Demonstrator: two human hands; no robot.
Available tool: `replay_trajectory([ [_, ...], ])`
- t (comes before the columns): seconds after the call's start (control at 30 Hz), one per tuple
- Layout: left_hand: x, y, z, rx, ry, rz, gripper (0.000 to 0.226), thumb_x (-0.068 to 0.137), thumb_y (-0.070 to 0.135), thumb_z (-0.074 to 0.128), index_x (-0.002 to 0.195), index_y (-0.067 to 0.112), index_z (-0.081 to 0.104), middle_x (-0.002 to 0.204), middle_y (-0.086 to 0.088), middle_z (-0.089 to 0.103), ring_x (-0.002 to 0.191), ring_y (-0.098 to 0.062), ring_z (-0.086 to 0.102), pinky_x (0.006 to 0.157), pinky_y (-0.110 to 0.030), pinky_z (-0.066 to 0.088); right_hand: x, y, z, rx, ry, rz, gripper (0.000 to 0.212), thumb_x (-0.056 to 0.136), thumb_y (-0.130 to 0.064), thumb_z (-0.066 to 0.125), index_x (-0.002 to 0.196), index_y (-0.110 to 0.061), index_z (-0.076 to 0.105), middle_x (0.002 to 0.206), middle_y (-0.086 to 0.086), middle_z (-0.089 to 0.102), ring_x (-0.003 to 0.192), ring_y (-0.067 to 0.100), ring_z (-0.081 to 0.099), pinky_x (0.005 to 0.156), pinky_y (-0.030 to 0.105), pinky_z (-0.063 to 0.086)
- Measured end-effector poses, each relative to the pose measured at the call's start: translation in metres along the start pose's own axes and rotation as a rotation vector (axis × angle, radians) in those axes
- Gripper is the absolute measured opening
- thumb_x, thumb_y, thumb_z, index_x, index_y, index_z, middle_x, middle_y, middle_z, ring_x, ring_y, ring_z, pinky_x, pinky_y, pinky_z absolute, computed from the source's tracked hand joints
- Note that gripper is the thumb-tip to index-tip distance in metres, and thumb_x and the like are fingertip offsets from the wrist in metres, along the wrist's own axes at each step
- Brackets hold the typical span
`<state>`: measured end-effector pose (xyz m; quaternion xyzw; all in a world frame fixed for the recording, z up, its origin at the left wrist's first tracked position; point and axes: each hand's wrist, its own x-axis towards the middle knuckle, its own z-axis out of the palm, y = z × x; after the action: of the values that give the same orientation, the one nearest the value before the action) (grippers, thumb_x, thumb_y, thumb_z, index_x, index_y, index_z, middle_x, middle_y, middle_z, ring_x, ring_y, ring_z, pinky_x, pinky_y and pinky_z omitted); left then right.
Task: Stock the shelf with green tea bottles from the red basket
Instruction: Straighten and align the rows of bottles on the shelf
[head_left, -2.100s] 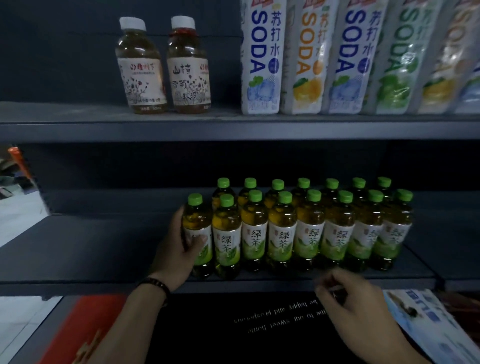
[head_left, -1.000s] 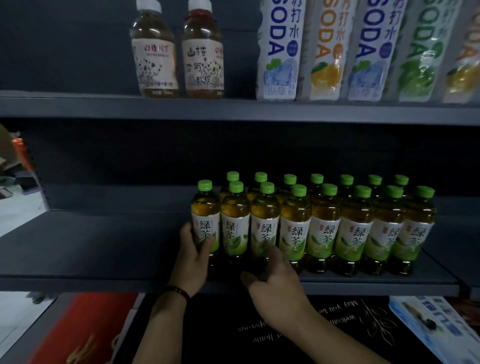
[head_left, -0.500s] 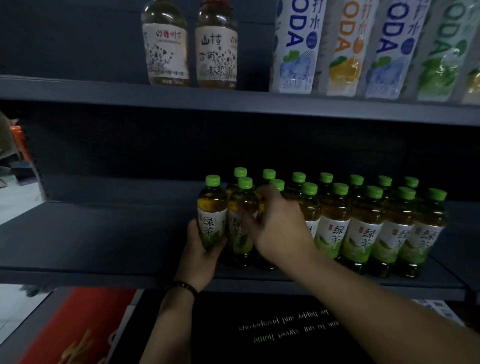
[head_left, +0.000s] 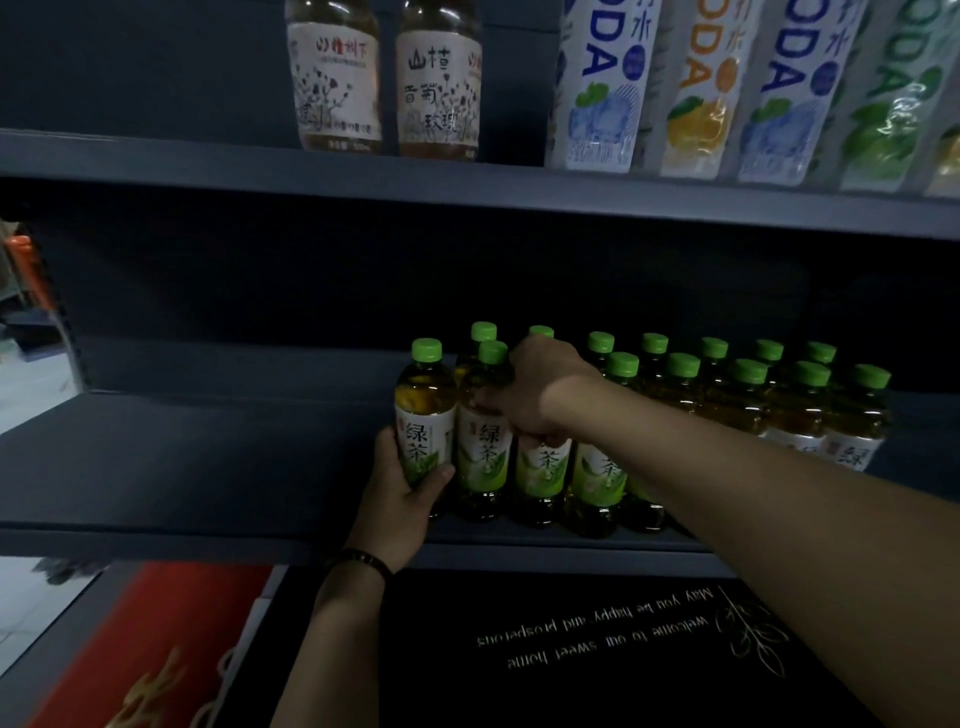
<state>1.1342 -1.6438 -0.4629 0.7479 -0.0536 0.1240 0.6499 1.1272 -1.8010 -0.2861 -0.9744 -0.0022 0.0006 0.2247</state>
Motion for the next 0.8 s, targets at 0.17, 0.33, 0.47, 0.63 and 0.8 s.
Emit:
replay_trajectory([
  [0.17,-0.001,-0.002,0.004,-0.011,0.026,0.008,0.058,0.096,0.017,0.074,0.139,0.032,0.038,0.127,0.015,0.062,0.116,-0.002,0.062,0.091,-0.027,0.054,-0.004,0.002,-0.006,-0.013,-0.06,-0.02,0.042,0.102,-0.044,0.064,0.102,-0.002,0.069,0.065,0.013,0.074,0.04,0.019,0.063,0.042,0.025,0.048],
  [0.33,-0.005,-0.002,0.012,-0.088,0.096,0.016,0.12,0.069,0.03,0.095,0.157,0.044,0.014,0.159,0.008,0.038,0.139,-0.011,0.049,0.113,-0.042,0.046,-0.025,0.033,-0.025,-0.003,0.304,-0.152,0.036,0.095,-0.053,0.07,0.111,-0.02,0.065,0.08,0.003,0.071,0.052,0.015,0.067,0.043,0.024,0.048],
  [0.47,-0.014,0.007,0.024,-0.017,0.213,0.062,0.134,0.063,0.029,0.099,0.157,0.048,0.006,0.169,0.007,0.019,0.15,-0.018,0.034,0.116,-0.041,0.037,-0.033,0.067,-0.043,-0.256,0.475,-0.232,0.062,0.081,-0.04,0.084,0.134,-0.024,0.055,0.117,0.007,0.064,0.095,0.029,0.069,0.069,0.031,0.051],
  [0.63,-0.019,0.007,0.038,0.061,0.268,0.061,0.143,0.053,0.031,0.103,0.158,0.047,0.006,0.163,0.011,0.023,0.15,-0.024,0.035,0.118,-0.058,0.041,-0.02,0.056,-0.046,-0.339,0.198,-0.218,0.085,0.085,-0.045,0.083,0.158,-0.032,0.041,0.134,0.004,0.068,0.114,0.027,0.068,0.09,0.036,0.059],
  [0.8,-0.019,0.001,0.042,0.096,0.265,0.043,0.149,0.049,0.033,0.103,0.159,0.044,0.005,0.161,0.009,0.024,0.149,-0.023,0.034,0.119,-0.058,0.04,-0.006,0.047,-0.045,-0.285,0.149,-0.241,0.063,0.094,-0.034,0.078,0.152,-0.029,0.054,0.137,0.008,0.067,0.087,0.018,0.067,0.076,0.026,0.049],
])
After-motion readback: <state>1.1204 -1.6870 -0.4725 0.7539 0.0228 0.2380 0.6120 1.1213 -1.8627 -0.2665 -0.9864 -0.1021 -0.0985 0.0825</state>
